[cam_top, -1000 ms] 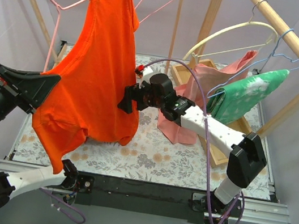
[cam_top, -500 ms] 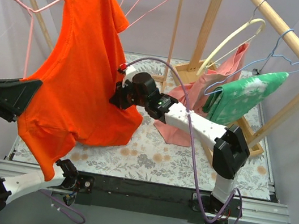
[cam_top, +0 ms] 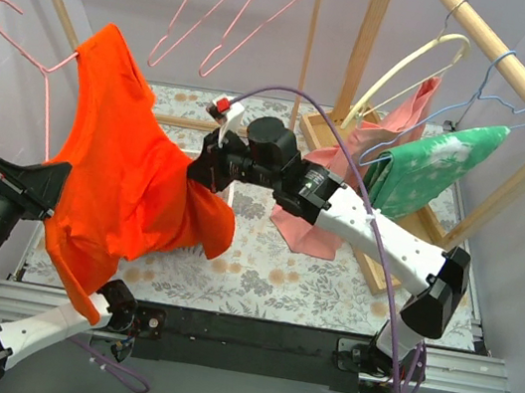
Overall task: Place the t-shirt on the hanger
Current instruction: Place the hanger at the clothesline.
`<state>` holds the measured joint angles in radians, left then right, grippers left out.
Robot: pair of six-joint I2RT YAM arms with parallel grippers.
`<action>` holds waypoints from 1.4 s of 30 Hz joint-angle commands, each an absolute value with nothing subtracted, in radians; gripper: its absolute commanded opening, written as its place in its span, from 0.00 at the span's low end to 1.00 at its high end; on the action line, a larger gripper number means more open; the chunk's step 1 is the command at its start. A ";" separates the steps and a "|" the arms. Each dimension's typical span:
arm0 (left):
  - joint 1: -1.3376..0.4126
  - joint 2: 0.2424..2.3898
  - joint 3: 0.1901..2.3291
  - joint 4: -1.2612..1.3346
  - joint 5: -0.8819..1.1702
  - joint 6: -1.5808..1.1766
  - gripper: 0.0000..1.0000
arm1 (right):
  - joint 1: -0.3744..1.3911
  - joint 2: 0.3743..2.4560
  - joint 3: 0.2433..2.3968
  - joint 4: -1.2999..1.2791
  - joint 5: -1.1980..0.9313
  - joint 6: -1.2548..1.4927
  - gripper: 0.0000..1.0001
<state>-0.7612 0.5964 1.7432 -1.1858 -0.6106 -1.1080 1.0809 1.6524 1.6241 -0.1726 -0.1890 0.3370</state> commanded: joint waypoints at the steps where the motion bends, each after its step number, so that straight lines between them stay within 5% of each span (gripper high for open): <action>1: -0.758 0.609 1.723 -1.123 -0.693 -1.100 0.00 | 1.078 1.702 1.807 -0.253 -0.193 0.298 0.01; 12: -0.822 0.664 1.591 -1.085 -1.032 -1.164 0.00 | 1.074 1.902 2.141 -0.342 -0.104 0.219 0.01; 16: -0.951 0.663 1.381 -0.705 -1.177 -1.065 0.00 | 1.028 1.937 2.167 -0.336 -0.029 0.175 0.01; 22: -1.317 0.542 1.083 0.227 -1.406 -0.337 0.00 | 0.990 1.944 2.133 -0.252 0.093 0.170 0.01; 24: -1.472 0.546 1.151 0.160 -1.489 -0.351 0.00 | 0.971 1.940 2.125 -0.235 0.104 0.201 0.01; 27: -1.525 0.693 1.424 -0.572 -1.609 -0.793 0.00 | 0.948 1.937 2.123 -0.230 0.107 0.212 0.01; 32: -1.497 0.877 1.623 -0.848 -1.606 -0.917 0.00 | 0.930 1.910 2.089 -0.236 0.089 0.248 0.01; 39: -1.447 0.931 1.461 -0.548 -1.574 -0.654 0.00 | 0.922 1.812 1.976 -0.245 0.135 0.252 0.01; 42: -1.106 1.002 1.392 -0.398 -1.348 -0.501 0.00 | 0.916 1.781 1.948 -0.247 0.141 0.262 0.01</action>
<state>-1.4025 0.9379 1.4597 -0.5793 -1.4670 -0.6979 0.9245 1.8835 1.9656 -0.2970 0.1074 0.2405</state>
